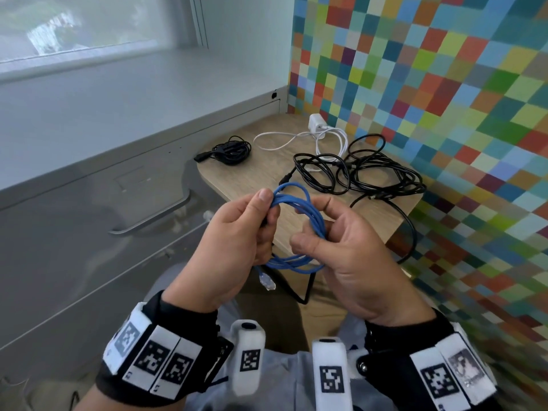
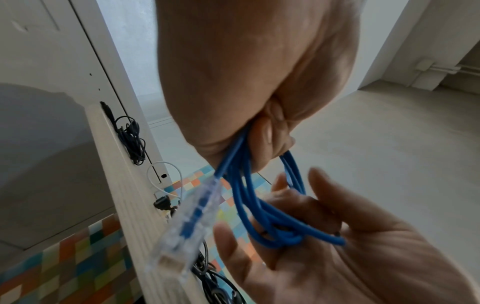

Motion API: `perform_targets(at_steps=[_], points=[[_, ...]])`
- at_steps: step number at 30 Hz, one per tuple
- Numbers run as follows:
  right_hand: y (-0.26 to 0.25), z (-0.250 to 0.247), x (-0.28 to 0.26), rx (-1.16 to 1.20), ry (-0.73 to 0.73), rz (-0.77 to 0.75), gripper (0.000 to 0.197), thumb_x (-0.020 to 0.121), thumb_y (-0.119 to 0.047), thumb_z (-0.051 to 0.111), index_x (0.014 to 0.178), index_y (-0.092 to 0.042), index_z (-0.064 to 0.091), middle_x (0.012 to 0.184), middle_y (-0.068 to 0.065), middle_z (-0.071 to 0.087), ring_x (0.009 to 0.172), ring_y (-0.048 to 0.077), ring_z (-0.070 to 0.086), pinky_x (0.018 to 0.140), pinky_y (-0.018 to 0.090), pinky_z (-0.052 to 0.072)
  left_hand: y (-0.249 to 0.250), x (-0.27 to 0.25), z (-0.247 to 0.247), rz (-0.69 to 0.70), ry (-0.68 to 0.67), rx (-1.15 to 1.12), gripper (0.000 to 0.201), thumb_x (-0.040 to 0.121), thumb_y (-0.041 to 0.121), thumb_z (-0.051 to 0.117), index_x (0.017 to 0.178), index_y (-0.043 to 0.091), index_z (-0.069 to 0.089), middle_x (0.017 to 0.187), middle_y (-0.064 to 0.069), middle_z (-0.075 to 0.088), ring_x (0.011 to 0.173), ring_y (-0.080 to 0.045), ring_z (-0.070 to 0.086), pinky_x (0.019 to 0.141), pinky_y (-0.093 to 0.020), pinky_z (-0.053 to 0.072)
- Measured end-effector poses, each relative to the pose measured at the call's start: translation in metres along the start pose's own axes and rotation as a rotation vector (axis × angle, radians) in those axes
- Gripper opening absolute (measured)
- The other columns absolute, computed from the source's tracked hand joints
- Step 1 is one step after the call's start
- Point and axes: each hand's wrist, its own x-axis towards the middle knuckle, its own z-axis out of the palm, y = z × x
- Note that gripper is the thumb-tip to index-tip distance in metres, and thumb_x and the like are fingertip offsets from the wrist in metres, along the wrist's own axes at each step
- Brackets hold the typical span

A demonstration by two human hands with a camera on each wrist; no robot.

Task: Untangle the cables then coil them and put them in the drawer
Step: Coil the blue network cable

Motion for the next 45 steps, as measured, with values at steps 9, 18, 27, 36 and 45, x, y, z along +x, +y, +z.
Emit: perform_targets(at_steps=[9,18,27,36,45], points=[[0.008,-0.004,0.003,-0.616,0.237,-0.274,0.028,0.091,-0.016,0.078,0.116,-0.028,0.075,0.105,-0.012,0.076,0.107,0.006,0.070,0.098,0.034,0.057,0.003,-0.001,-0.005,0.118,-0.012,0.085,0.036,0.096,0.043,0.047,0.067,0.023,0.055,0.054,0.006,0.031,0.046,-0.012,0.021,0.043,-0.024,0.021],[-0.003,-0.008,0.001,-0.205,0.232,-0.080,0.010,0.094,-0.006,0.070,0.099,-0.013,0.066,0.071,0.009,0.071,0.072,0.025,0.075,0.077,0.040,0.063,0.003,0.004,-0.009,0.185,0.100,0.132,0.042,0.108,0.037,0.042,0.071,0.020,0.053,0.055,0.009,0.032,0.046,-0.010,0.022,0.043,-0.027,0.019],[-0.012,-0.038,-0.002,-0.486,0.201,-0.110,0.019,0.093,-0.011,0.072,0.097,-0.027,0.081,0.073,-0.002,0.070,0.057,0.010,0.059,0.053,0.021,0.047,0.017,0.006,-0.024,0.122,0.225,-0.149,0.045,0.111,0.033,0.037,0.070,0.017,0.050,0.053,0.007,0.028,0.042,-0.008,0.019,0.042,-0.025,0.016],[0.001,-0.018,0.001,-0.470,0.357,-0.208,0.017,0.093,-0.009,0.074,0.098,-0.025,0.079,0.085,-0.008,0.079,0.081,0.005,0.075,0.073,0.017,0.057,0.024,-0.005,-0.004,0.031,0.060,-0.471,0.048,0.107,0.043,0.034,0.065,0.022,0.044,0.050,0.009,0.021,0.044,-0.010,0.006,0.041,-0.025,0.009],[0.006,0.011,-0.005,0.316,-0.007,0.020,0.039,0.092,0.006,0.046,0.125,-0.002,0.068,0.119,0.020,0.075,0.120,0.026,0.070,0.107,0.040,0.054,0.009,-0.002,0.011,0.064,0.109,-0.511,0.048,0.108,0.042,0.034,0.066,0.020,0.044,0.051,0.007,0.021,0.039,-0.008,0.011,0.038,-0.024,0.014]])
